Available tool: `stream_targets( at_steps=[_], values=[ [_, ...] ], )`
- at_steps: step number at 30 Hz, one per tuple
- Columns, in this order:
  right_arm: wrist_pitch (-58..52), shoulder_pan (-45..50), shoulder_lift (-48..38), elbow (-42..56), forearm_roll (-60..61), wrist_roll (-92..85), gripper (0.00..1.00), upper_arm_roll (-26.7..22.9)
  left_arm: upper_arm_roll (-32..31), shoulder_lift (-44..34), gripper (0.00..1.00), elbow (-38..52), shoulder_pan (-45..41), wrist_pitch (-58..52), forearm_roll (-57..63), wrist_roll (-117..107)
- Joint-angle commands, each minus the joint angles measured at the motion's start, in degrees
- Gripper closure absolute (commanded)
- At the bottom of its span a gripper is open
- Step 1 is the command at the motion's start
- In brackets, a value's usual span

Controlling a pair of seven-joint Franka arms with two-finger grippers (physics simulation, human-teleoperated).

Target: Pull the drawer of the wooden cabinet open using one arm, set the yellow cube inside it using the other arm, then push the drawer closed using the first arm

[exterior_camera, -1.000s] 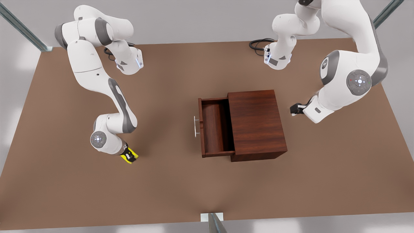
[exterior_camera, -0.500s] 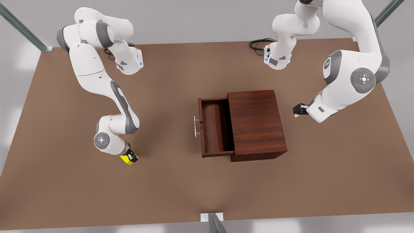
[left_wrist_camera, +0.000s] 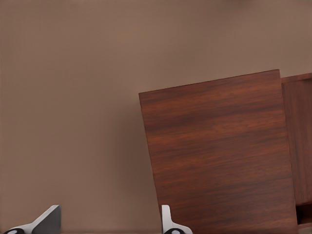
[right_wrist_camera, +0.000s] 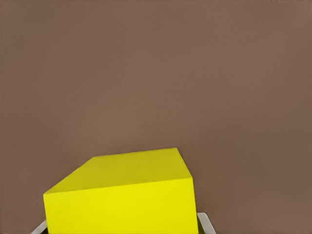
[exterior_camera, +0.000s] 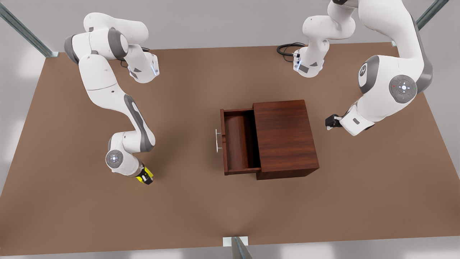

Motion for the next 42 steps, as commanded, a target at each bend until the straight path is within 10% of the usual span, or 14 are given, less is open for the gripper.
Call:
stream_targets(
  at_steps=[1, 3, 7, 11, 21, 26, 38, 39, 40, 42],
  values=[
    [0.27, -0.01, -0.06, 0.01, 0.01, -0.02, 0.0, 0.0, -0.04, -0.01, 0.0, 0.03, -0.16, 0.03, 0.12, 0.51],
    [0.27, -0.01, -0.06, 0.01, 0.01, 0.07, 0.05, 0.0, -0.13, -0.09, 0.0, -0.06, -0.16, -1.2, 0.04, -0.45],
    [-0.43, -0.01, -0.14, -0.34, 0.1, 0.07, 0.48, 0.0, -0.22, -0.01, 0.0, 0.03, -0.25, -1.2, 0.04, -0.63],
    [-5.79, -0.01, -4.36, 0.1, 0.19, -0.1, 0.55, 0.0, -0.22, -0.01, 0.0, 0.03, -0.25, -1.2, 0.13, -0.63],
    [-41.38, 6.4, -6.03, 28.22, 0.63, 25.2, 0.54, 5.88, -0.22, -0.01, 0.0, 0.03, -0.33, -1.29, 0.21, -0.63],
    [-40.42, 6.58, -2.52, 34.99, 0.63, 49.37, 0.54, 19.33, -0.13, -0.01, 0.0, -0.06, -0.25, -1.38, 0.21, -0.63],
    [-27.06, 21.08, 8.38, 46.33, 0.89, 60.81, 0.54, 24.44, -0.31, -0.01, 0.0, -0.06, -0.86, -1.55, 0.57, -0.72],
    [-26.45, 21.08, 8.56, 46.33, 0.89, 60.72, 0.51, 24.35, -0.31, -0.01, 0.0, -0.06, -0.86, -1.55, 0.65, -0.72],
    [-26.36, 21.08, 8.56, 46.33, 0.8, 60.72, 0.0, 24.26, -0.31, -0.01, 0.0, 0.03, -0.86, -1.55, 0.74, -0.72],
    [-26.44, 21.08, 8.56, 46.24, 0.72, 60.8, 0.0, 24.26, -0.31, -0.01, 0.0, -0.06, -0.86, -1.64, 0.74, -0.63]
  ],
)
